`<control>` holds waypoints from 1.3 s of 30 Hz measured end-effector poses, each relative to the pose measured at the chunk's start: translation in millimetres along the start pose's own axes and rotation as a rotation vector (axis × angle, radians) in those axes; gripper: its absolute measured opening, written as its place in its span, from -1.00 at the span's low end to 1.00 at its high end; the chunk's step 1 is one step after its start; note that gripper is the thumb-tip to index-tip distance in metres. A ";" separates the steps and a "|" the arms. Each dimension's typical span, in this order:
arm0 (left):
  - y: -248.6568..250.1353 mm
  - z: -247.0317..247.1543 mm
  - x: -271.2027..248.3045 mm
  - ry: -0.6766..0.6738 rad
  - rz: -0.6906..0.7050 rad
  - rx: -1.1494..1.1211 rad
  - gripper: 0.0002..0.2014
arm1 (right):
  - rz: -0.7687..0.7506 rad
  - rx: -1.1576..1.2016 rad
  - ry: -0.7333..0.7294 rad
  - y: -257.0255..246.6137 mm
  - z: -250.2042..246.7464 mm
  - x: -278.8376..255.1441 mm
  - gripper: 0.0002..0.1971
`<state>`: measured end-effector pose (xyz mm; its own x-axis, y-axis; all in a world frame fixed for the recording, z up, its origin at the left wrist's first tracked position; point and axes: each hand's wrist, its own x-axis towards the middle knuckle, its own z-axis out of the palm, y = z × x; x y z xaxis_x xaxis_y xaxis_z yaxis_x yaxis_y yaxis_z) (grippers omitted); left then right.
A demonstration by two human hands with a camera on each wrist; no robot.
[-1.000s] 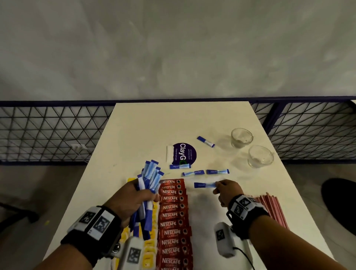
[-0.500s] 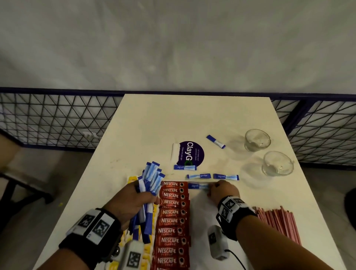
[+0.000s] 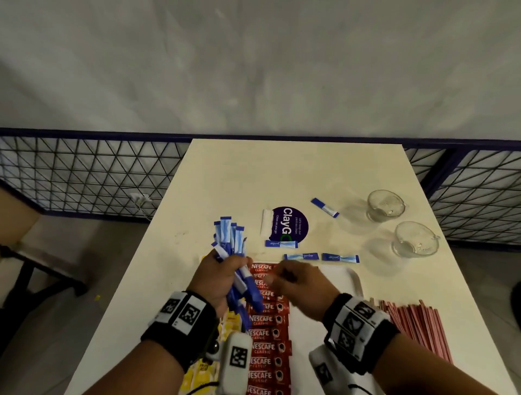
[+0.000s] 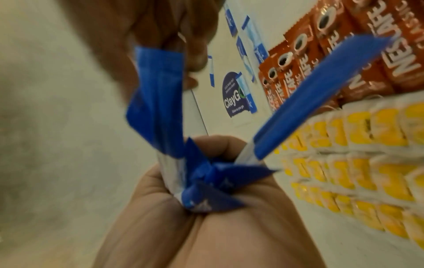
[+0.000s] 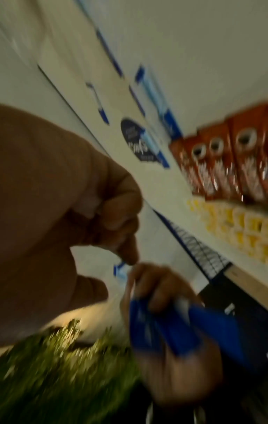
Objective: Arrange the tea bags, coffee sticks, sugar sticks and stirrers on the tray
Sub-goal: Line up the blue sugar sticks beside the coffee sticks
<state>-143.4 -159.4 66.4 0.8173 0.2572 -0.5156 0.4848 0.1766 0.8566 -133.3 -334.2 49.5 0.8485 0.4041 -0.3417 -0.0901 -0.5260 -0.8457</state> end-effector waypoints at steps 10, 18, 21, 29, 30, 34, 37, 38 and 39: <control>1.9 18.2 1.1 0.016 0.174 -0.047 -0.93 | -0.071 0.036 0.105 -10.1 -0.8 -13.4 -0.90; -1.8 20.6 -6.2 -0.093 -0.044 -0.233 -0.88 | -0.204 0.629 0.087 -14.5 -9.4 -17.7 -0.73; 0.0 23.4 -11.8 -0.196 -0.087 -0.249 -0.91 | -0.298 0.432 0.103 -17.3 -8.8 -14.6 -0.69; -5.1 5.5 4.0 -0.081 0.167 0.027 -0.93 | -0.246 -0.069 0.149 -20.8 -25.8 -12.3 -0.89; -2.0 3.7 3.1 -0.111 0.242 0.127 -0.95 | -0.218 -0.190 0.106 -20.0 -27.8 -11.2 -0.86; 3.1 5.4 0.4 -0.203 0.366 0.357 -0.80 | -0.194 -0.395 0.026 -23.4 -29.0 -7.2 -0.74; 0.8 7.0 4.0 -0.165 0.347 0.339 -0.77 | -0.169 -0.351 0.066 -22.3 -31.0 -5.4 -0.74; 0.3 6.8 5.5 -0.137 0.341 0.303 -0.80 | -0.141 -0.300 0.090 -18.8 -32.0 -4.6 -0.78; 0.3 6.6 6.4 -0.104 0.343 0.261 -0.83 | -0.108 -0.220 0.121 -14.1 -33.2 -4.0 -0.83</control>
<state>-136.0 -164.0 63.5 0.9651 0.1599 -0.2072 0.2315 -0.1521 0.9609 -118.0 -353.2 76.4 0.9045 0.3808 -0.1919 0.1080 -0.6399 -0.7608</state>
